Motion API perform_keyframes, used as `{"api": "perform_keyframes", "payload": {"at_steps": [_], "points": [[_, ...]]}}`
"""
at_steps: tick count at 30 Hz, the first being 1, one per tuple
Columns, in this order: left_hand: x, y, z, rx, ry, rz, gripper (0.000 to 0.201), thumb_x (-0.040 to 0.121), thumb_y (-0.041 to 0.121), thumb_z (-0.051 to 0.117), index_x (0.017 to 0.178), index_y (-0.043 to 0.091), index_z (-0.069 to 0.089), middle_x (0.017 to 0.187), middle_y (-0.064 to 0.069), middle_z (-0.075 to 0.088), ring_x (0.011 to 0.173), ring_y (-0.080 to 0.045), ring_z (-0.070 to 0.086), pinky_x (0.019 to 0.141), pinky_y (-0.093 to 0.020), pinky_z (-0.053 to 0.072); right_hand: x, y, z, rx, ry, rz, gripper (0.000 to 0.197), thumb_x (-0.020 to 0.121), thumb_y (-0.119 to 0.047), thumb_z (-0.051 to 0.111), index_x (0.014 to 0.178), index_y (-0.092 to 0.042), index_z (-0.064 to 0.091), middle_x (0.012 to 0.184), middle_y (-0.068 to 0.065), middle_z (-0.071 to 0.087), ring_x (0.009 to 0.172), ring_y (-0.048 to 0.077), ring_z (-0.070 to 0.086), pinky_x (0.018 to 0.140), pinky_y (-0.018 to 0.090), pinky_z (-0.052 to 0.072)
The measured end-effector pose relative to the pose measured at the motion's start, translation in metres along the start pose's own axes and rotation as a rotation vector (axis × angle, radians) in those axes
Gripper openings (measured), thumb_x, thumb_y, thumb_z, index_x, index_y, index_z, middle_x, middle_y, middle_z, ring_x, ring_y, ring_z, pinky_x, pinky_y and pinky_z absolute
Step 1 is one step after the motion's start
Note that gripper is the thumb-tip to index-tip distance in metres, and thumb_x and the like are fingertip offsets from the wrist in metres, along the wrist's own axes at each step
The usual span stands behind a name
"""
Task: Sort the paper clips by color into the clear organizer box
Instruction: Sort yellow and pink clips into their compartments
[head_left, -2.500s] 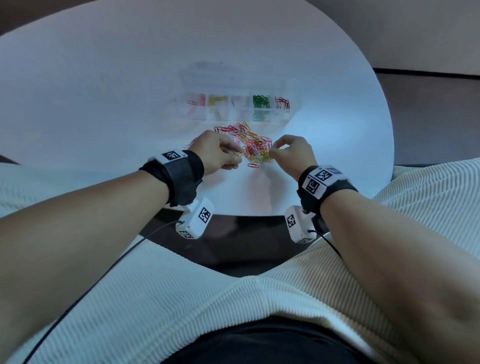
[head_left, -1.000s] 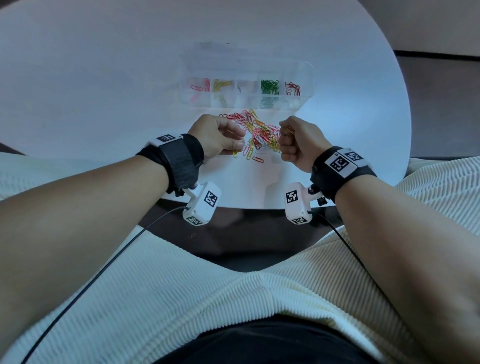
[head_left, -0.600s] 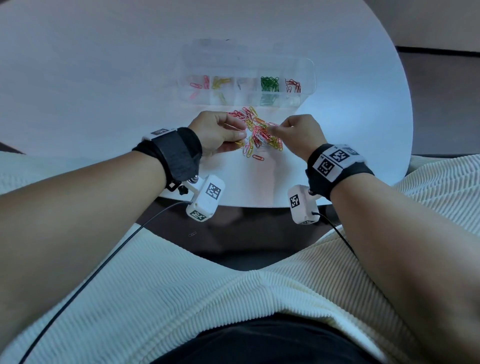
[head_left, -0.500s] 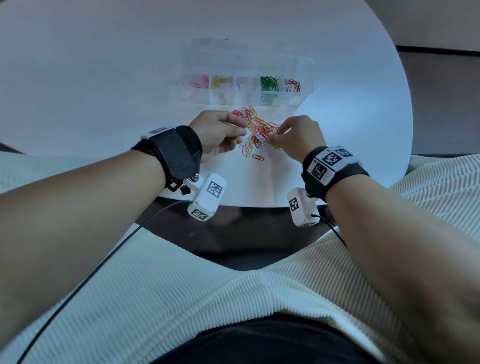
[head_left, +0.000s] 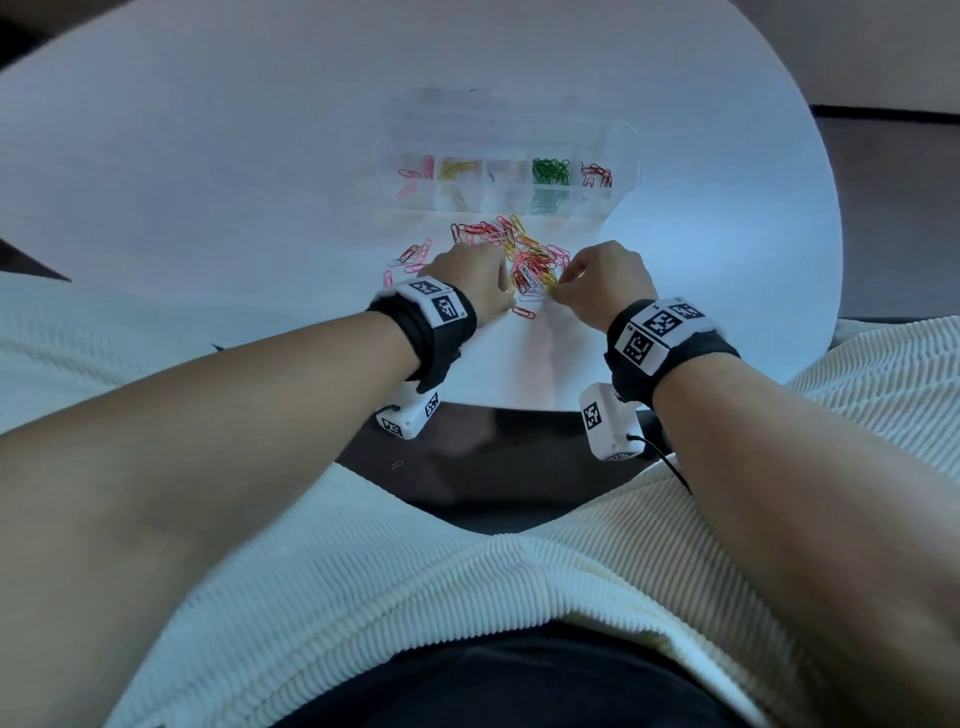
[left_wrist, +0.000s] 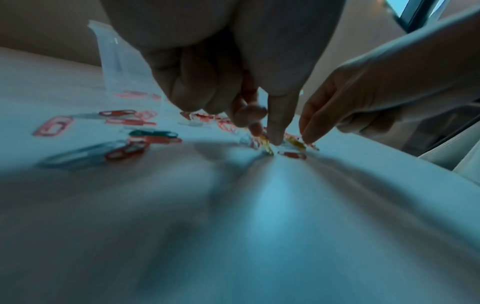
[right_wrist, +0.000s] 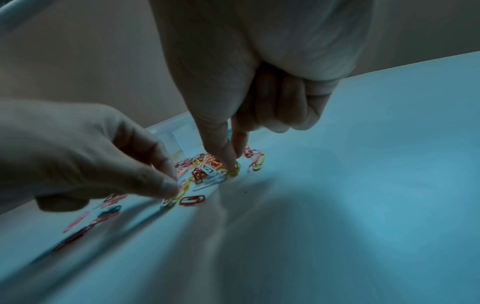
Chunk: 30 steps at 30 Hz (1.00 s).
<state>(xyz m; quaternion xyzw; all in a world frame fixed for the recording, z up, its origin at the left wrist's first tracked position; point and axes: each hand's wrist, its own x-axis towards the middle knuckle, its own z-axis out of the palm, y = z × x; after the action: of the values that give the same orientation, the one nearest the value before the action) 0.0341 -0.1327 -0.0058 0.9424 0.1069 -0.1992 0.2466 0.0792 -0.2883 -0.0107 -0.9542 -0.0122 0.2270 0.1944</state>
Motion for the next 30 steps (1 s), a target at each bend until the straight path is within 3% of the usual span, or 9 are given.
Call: {"api": "perform_keyframes", "payload": {"at_steps": [3,9,11,13,15,17,19,25,30], "points": [[-0.003,0.005,0.007,0.077,0.005,-0.030,0.015,0.082,0.033,0.065,0.083,0.018,0.069,0.089,-0.006,0.069,0.079,-0.030,0.064,0.066,-0.029,0.048,-0.003,0.004,-0.003,-0.003,0.006,-0.012,0.008,0.080,-0.021,0.071,0.088,-0.018,0.072,0.087,0.003,0.067,0.077,0.021,0.061,0.065,0.025,0.044],[-0.007,0.008,0.000,0.262,0.006,0.012,0.010,0.083,0.019,0.060,0.089,0.013,0.066,0.088,-0.007,0.066,0.076,-0.030,0.061,0.065,-0.032,0.046,-0.009,0.007,0.000,-0.018,-0.008,-0.002,0.009,0.081,-0.023,0.072,0.088,-0.018,0.072,0.089,0.004,0.068,0.077,0.023,0.063,0.065,0.026,0.046],[-0.009,0.006,-0.003,0.332,0.001,0.023,0.008,0.084,0.017,0.059,0.081,0.011,0.060,0.078,-0.006,0.058,0.071,-0.029,0.055,0.063,-0.032,0.043,-0.010,0.008,0.002,-0.027,-0.010,0.012,0.011,0.081,-0.027,0.073,0.086,-0.017,0.071,0.087,0.005,0.069,0.077,0.025,0.065,0.064,0.027,0.048],[-0.012,0.003,-0.005,0.387,0.015,0.028,0.022,0.086,0.016,0.058,0.066,0.011,0.048,0.067,-0.004,0.048,0.066,-0.027,0.051,0.062,-0.031,0.042,-0.011,0.008,0.005,-0.032,-0.002,0.023,0.019,0.081,-0.034,0.074,0.085,-0.016,0.070,0.084,0.005,0.068,0.077,0.026,0.066,0.062,0.027,0.047],[-0.014,0.001,-0.004,0.389,0.021,0.031,0.022,0.085,0.015,0.056,0.066,0.011,0.047,0.067,-0.005,0.049,0.066,-0.027,0.052,0.063,-0.031,0.042,-0.012,0.007,0.007,-0.058,0.015,0.024,0.022,0.080,-0.037,0.073,0.084,-0.015,0.069,0.082,0.006,0.068,0.076,0.027,0.066,0.062,0.027,0.048],[-0.014,-0.003,-0.003,0.353,0.014,0.030,0.009,0.085,0.018,0.056,0.079,0.011,0.057,0.078,-0.005,0.057,0.071,-0.028,0.055,0.065,-0.032,0.043,-0.013,0.006,0.010,-0.077,0.032,0.018,0.020,0.081,-0.032,0.070,0.084,-0.013,0.069,0.082,0.008,0.069,0.074,0.029,0.066,0.063,0.030,0.051],[-0.015,-0.008,-0.001,0.284,0.006,0.007,0.013,0.083,0.023,0.058,0.087,0.013,0.063,0.086,-0.004,0.064,0.077,-0.028,0.060,0.067,-0.031,0.045,-0.013,0.005,0.011,-0.081,0.040,0.010,0.017,0.081,-0.025,0.065,0.085,-0.010,0.070,0.082,0.010,0.069,0.074,0.031,0.066,0.065,0.031,0.053],[-0.013,-0.008,-0.007,-0.068,0.042,-0.009,0.006,0.077,0.021,0.066,0.077,0.014,0.068,0.089,-0.003,0.071,0.085,-0.023,0.064,0.079,-0.031,0.053,-0.015,0.006,0.010,-0.072,0.055,-0.019,0.011,0.082,-0.025,0.063,0.087,-0.018,0.069,0.087,0.006,0.068,0.077,0.029,0.063,0.062,0.028,0.046],[-0.012,-0.005,-0.010,-0.214,0.080,0.023,0.005,0.074,0.014,0.069,0.076,0.011,0.071,0.079,-0.001,0.069,0.077,-0.019,0.062,0.070,-0.027,0.052,-0.015,0.005,0.014,-0.068,0.084,-0.056,0.015,0.084,-0.033,0.065,0.094,-0.024,0.070,0.094,0.005,0.069,0.082,0.029,0.065,0.067,0.030,0.051]]}}
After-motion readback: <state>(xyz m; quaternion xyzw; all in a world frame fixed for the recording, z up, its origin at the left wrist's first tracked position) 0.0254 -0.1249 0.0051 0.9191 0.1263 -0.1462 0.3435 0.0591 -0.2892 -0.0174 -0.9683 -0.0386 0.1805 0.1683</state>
